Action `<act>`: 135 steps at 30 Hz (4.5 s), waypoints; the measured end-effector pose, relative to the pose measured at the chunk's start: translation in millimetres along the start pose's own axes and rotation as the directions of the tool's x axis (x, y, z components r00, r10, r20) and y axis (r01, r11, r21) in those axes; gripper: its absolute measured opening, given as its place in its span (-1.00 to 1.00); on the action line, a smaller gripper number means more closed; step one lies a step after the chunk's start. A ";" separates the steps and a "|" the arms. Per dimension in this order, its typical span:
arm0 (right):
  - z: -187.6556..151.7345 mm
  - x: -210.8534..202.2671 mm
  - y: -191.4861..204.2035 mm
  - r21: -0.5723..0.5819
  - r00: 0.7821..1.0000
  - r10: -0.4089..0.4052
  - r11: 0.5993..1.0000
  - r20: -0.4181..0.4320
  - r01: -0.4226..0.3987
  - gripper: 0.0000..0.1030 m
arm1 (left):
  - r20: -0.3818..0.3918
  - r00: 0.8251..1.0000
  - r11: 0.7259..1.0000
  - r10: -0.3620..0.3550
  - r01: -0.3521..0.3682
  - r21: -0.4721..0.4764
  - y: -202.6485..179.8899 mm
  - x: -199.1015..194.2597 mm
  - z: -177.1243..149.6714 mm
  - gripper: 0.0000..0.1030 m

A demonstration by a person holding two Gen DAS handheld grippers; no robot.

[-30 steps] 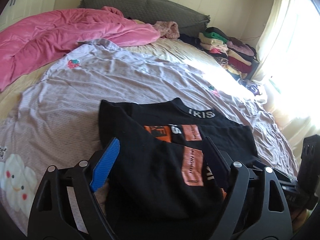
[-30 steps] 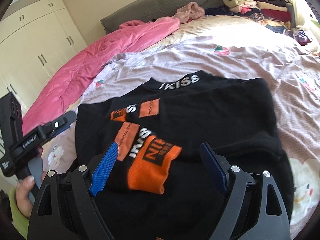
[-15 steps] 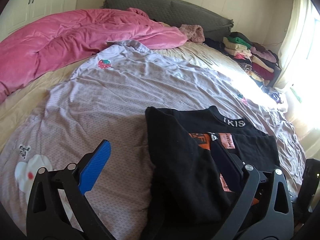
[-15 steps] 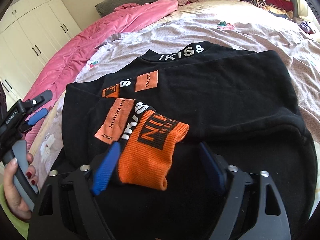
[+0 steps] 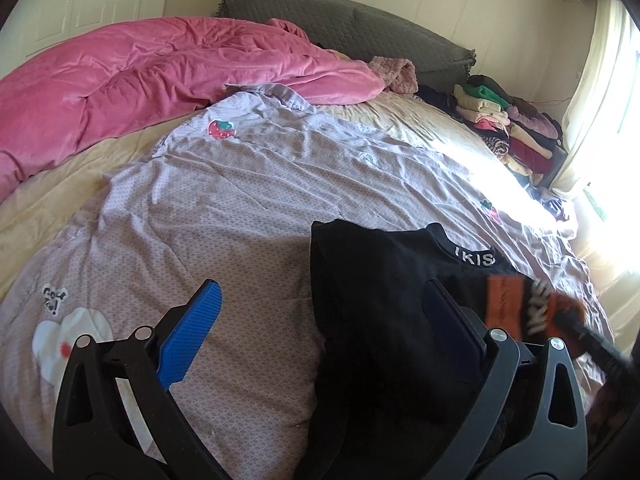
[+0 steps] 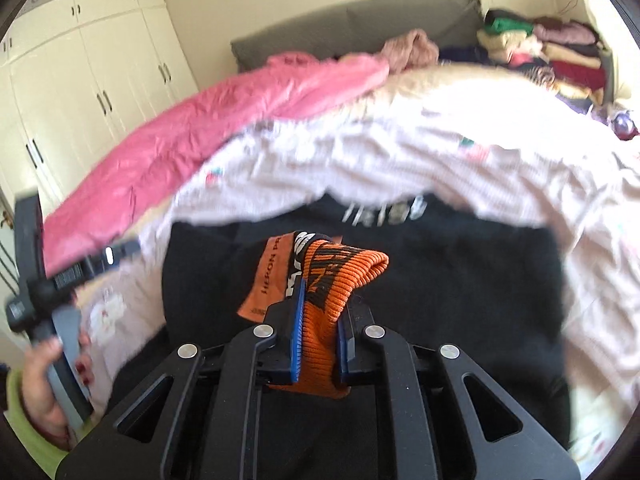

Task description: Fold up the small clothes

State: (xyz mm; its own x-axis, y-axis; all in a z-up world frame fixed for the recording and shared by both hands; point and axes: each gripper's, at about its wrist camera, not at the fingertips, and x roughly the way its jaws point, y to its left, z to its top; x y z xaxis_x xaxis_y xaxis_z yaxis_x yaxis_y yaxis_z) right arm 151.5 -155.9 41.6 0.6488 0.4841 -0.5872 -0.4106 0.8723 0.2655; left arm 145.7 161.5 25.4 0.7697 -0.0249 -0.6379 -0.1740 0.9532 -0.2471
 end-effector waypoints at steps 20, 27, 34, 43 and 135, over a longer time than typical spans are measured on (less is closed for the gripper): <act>18.6 -10.1 -64.1 0.032 0.986 -0.161 0.987 0.041 0.160 -0.77 | -0.058 0.995 0.983 -0.080 0.089 0.158 -50.5 16.1 -14.7 0.70; 15.5 -7.2 -75.0 0.035 0.981 -0.190 0.981 0.030 0.189 -0.77 | -0.116 0.985 0.963 -0.125 0.148 0.224 -78.4 32.8 -21.8 0.45; 12.8 -5.1 -77.5 0.034 0.980 -0.195 0.980 0.026 0.194 -0.77 | -0.154 0.976 0.952 -0.152 0.187 0.242 -94.5 46.7 -23.9 0.34; 4.6 6.2 -93.5 0.037 0.944 -0.329 0.943 -0.018 0.330 -0.60 | -0.292 0.952 0.943 -0.093 0.179 0.281 -97.4 83.5 -47.4 0.34; -29.3 2.2 -82.9 0.062 0.974 -0.192 0.978 -0.119 0.201 0.68 | -0.288 0.956 0.941 0.059 0.043 0.336 -120.0 126.4 -39.1 0.83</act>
State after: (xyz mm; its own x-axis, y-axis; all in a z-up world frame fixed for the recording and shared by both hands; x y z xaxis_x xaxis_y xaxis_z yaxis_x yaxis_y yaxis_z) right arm 168.2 -229.2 -4.1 0.6346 0.2954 -0.7142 -0.2315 0.9543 0.1890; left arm 239.8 32.2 -54.2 0.5489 -0.0546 -0.8341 0.0763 0.9970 -0.0150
